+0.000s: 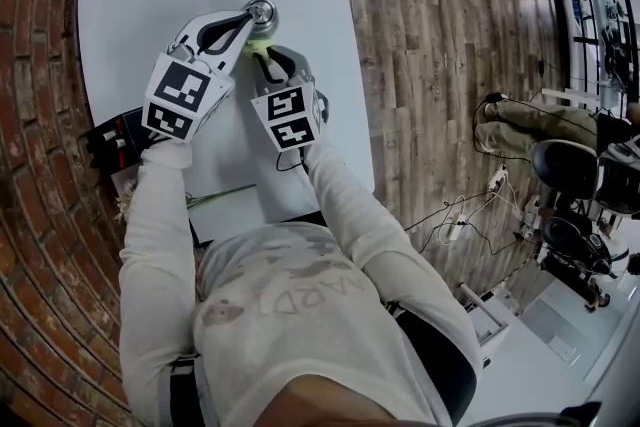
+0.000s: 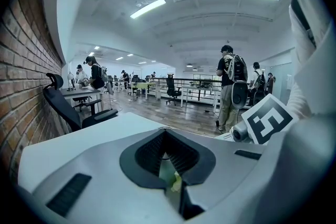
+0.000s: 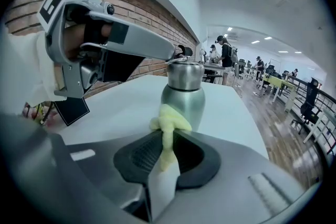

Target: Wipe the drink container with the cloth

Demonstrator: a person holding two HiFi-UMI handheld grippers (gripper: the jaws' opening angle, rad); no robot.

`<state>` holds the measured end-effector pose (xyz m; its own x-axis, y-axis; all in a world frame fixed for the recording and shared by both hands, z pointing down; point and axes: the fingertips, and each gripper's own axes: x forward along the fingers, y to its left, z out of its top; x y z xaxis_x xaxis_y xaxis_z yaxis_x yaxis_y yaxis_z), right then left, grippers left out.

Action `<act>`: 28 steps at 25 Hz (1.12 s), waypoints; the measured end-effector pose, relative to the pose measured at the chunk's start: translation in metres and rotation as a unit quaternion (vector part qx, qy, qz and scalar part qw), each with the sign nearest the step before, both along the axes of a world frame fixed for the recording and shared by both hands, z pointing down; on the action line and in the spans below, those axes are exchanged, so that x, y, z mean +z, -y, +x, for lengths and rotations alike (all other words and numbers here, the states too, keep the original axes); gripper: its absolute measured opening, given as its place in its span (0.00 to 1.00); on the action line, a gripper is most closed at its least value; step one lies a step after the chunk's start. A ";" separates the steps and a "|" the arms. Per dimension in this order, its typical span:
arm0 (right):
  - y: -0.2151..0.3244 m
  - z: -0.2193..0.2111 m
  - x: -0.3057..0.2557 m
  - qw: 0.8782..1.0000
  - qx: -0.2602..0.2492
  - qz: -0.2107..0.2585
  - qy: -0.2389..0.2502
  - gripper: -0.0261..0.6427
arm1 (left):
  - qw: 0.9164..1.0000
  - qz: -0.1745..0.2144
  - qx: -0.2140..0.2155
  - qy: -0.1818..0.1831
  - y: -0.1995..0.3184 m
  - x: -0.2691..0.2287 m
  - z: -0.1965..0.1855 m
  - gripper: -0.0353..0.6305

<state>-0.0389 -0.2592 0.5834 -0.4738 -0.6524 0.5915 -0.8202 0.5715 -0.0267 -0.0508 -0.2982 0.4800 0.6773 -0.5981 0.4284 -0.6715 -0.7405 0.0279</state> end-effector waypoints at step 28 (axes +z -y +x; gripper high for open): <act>-0.027 0.015 -0.037 0.998 0.018 0.031 0.057 0.15 | 0.997 0.039 -0.057 -0.025 -0.019 -0.009 -0.020 0.06</act>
